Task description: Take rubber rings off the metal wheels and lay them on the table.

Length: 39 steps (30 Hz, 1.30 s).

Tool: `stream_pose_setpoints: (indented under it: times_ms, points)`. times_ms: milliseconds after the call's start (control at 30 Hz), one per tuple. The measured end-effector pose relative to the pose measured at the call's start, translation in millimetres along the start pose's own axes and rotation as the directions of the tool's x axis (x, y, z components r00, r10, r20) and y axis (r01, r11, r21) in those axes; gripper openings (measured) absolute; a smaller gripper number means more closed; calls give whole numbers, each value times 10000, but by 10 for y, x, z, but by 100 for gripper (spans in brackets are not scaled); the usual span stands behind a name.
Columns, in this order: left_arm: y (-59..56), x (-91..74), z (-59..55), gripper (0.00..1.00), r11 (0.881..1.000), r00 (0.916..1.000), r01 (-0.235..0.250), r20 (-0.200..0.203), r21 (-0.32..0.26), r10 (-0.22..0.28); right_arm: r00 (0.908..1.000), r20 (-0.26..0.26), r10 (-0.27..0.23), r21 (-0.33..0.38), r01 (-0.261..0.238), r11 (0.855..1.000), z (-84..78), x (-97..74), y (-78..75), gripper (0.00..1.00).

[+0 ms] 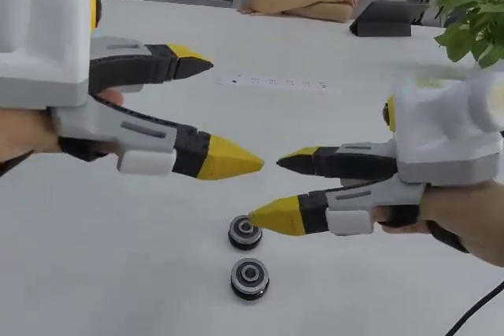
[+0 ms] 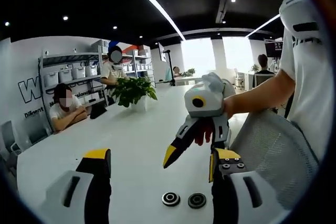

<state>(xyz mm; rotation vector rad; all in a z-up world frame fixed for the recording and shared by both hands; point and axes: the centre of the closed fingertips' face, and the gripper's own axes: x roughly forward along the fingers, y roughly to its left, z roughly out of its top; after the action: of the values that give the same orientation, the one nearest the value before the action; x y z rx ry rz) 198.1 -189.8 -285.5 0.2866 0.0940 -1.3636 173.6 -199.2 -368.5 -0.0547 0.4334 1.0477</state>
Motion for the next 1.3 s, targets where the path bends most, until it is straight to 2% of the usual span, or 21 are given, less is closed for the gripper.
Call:
stream_pose_setpoints:
  times_ms: [100, 267, 333, 433, 500, 600, 700, 800, 867, 967, 1033, 1100, 1167, 1300]
  points:
    - [-63, 108, -83, 75, 9986, 9990, 251, 374, -474, -233, 9997, 52, 249, 275, -250, 9993, -68, 35, 17, 53]
    - [-153, 235, -338, 69, 9963, 9989, 385, 300, -772, -362, 9995, 14, 325, 232, -326, 9992, -123, 79, 0, 48]
    - [-207, 245, -439, 67, 9946, 9987, 503, 120, -911, -494, 9990, -63, 435, 222, -434, 9988, -162, 92, 20, 46]
    - [-252, 238, -552, 64, 9942, 9982, 585, -110, -903, -597, 9965, -658, 514, 41, -512, 9987, -307, 103, 59, 43]
    - [-268, 228, -613, 63, 9945, 9980, 546, -275, -890, -573, 9943, -869, 620, 57, -618, 9981, -375, 97, 91, 43]
    - [-309, 207, -703, 54, 9953, 9968, 618, -459, -747, -654, 9902, -1202, 710, 98, -704, 9975, -496, 84, 98, 39]
    - [-347, 215, -781, 49, 9894, 9945, 841, -524, -1187, -908, 9821, -1711, 783, 212, -758, 9969, -661, 66, 114, 37]
    - [-375, 233, -823, 48, 9912, 9933, 888, -646, -977, -953, 9758, -2010, 862, 176, -844, 9963, -773, 58, 128, 35]
    - [-428, 244, -862, 47, 9891, 9895, 1095, -832, -982, -1178, 9698, -2251, 940, 256, -906, 9956, -847, 56, 134, 32]
    - [-514, 262, -907, 45, 9871, 9849, 1414, -899, -755, -1479, 9665, -2405, 897, 235, -866, 9960, -904, 67, 123, 32]
    - [-558, 271, -974, 43, 9849, 9788, 1617, -1167, -622, -1680, 9644, -2509, 838, 174, -820, 9965, -931, 69, 122, 31]
    - [-593, 287, -1016, 42, 9835, 9742, 1729, -1377, -528, -1787, 9629, -2567, 827, 140, -819, 9965, -950, 75, 128, 30]
    - [-613, 301, -1052, 42, 9819, 9706, 1772, -1530, -674, -1857, 9619, -2612, 805, 89, -810, 9967, -963, 85, 130, 29]
    - [-670, 314, -1115, 40, 9802, 9641, 1942, -1770, -382, -1979, 9597, -2711, 741, -18, -775, 9970, -1009, 121, 135, 26]
